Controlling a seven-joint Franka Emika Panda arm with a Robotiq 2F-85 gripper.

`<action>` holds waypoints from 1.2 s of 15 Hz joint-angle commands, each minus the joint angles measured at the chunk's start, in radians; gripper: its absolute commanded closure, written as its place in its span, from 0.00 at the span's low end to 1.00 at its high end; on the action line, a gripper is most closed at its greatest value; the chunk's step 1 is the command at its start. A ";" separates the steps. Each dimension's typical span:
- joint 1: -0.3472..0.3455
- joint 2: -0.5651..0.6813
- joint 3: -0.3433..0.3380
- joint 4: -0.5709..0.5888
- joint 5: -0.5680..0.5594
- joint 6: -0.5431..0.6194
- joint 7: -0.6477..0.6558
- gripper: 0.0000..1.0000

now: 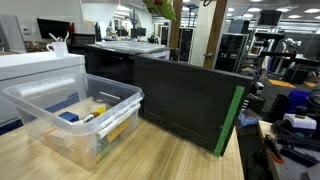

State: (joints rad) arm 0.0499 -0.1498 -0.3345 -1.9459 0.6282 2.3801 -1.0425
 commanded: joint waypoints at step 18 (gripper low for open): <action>-0.236 0.539 0.271 0.440 -0.038 -0.022 0.117 0.71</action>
State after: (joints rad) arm -0.1603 0.3658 -0.0919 -1.5465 0.6248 2.3792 -0.9702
